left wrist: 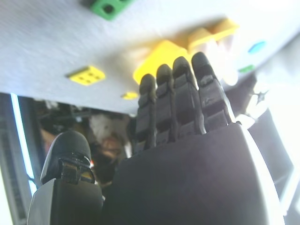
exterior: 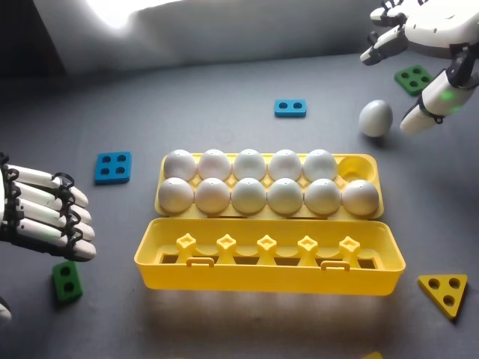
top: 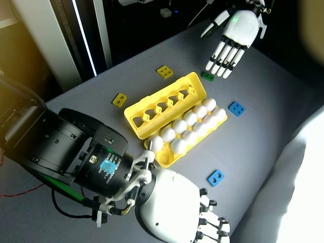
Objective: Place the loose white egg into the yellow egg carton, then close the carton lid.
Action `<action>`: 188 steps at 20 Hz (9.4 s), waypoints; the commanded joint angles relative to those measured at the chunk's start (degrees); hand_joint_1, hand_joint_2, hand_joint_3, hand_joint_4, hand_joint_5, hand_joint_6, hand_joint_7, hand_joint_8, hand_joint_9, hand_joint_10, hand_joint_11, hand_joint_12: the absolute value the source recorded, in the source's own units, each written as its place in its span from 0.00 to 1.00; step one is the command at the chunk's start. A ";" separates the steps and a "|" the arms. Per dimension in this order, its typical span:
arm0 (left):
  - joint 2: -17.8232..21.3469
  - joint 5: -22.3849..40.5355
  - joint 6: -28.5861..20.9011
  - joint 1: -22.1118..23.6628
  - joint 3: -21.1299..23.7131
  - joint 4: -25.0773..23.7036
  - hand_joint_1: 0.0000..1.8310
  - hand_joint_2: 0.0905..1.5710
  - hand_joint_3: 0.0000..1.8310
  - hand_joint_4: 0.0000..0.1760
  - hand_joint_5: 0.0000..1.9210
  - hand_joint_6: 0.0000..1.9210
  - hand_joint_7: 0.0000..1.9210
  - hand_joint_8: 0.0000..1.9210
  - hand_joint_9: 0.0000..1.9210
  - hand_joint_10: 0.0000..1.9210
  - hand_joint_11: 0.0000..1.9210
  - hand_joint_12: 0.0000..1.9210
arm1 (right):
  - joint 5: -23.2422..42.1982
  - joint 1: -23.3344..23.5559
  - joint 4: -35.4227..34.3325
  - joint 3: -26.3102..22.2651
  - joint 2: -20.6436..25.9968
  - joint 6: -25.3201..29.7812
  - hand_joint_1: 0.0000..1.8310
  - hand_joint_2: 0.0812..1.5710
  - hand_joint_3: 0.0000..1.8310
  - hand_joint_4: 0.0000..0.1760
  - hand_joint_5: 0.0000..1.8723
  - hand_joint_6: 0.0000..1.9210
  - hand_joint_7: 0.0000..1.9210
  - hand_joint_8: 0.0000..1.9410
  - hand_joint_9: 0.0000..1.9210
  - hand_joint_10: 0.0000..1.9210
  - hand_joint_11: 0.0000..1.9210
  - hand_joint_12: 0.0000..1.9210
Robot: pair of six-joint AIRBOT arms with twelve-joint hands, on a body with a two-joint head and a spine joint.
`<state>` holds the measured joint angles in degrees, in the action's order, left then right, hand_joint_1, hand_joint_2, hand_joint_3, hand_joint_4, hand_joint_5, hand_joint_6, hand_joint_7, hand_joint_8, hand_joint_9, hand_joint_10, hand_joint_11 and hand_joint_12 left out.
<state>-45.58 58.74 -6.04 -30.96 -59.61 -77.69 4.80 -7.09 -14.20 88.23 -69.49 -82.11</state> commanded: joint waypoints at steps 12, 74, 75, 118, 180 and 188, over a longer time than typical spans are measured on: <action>-0.66 2.71 2.14 -0.71 -0.55 0.87 0.00 0.75 0.00 0.00 0.14 0.00 0.14 0.00 0.11 0.00 0.00 0.21 | 7.59 -0.88 -0.14 3.10 -2.41 0.69 0.48 0.51 0.02 0.93 0.23 0.00 0.00 0.00 0.00 0.00 0.00 0.00; -2.56 0.02 1.01 -0.86 -1.10 -0.29 0.00 0.76 0.00 0.00 0.15 0.00 0.15 0.00 0.11 0.00 0.00 0.21 | 5.66 -3.69 -0.15 6.22 -6.15 8.45 0.52 0.55 0.00 0.82 0.42 0.01 0.00 0.00 0.00 0.00 0.00 0.00; -2.57 0.01 1.01 -0.86 -1.10 -0.29 0.00 0.76 0.00 0.00 0.15 0.00 0.15 0.00 0.11 0.00 0.00 0.21 | 5.67 -3.70 -0.15 6.19 -6.16 8.45 0.52 0.56 0.00 0.84 0.42 0.01 0.00 0.00 0.00 0.00 0.00 0.00; -2.60 -0.37 0.96 -0.22 -0.68 -0.59 0.00 0.75 0.00 0.00 0.15 0.00 0.14 0.00 0.09 0.00 0.00 0.16 | 7.31 -4.88 -0.15 6.21 -6.69 8.98 0.50 0.60 0.00 0.83 0.44 0.01 0.00 0.00 0.00 0.00 0.00 0.00; -2.21 -0.46 0.74 -0.27 -0.21 -0.63 0.00 0.75 0.00 0.00 0.16 0.00 0.16 0.00 0.11 0.00 0.00 0.19 | -5.77 3.51 -0.25 -8.88 0.36 14.23 0.59 0.64 0.00 1.00 0.62 0.36 0.12 0.00 0.01 0.00 0.00 0.00; -2.14 -0.53 0.74 -0.28 -0.07 -0.63 0.00 0.75 0.00 0.00 0.16 0.00 0.16 0.00 0.11 0.00 0.00 0.19 | -6.16 2.59 -0.25 -9.28 0.41 14.53 0.58 0.64 0.00 1.00 0.61 0.38 0.15 0.00 0.02 0.00 0.00 0.00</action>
<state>-48.77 55.75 -5.04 -31.42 -59.44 -81.38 -6.42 -4.60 -14.20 78.83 -70.06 -67.88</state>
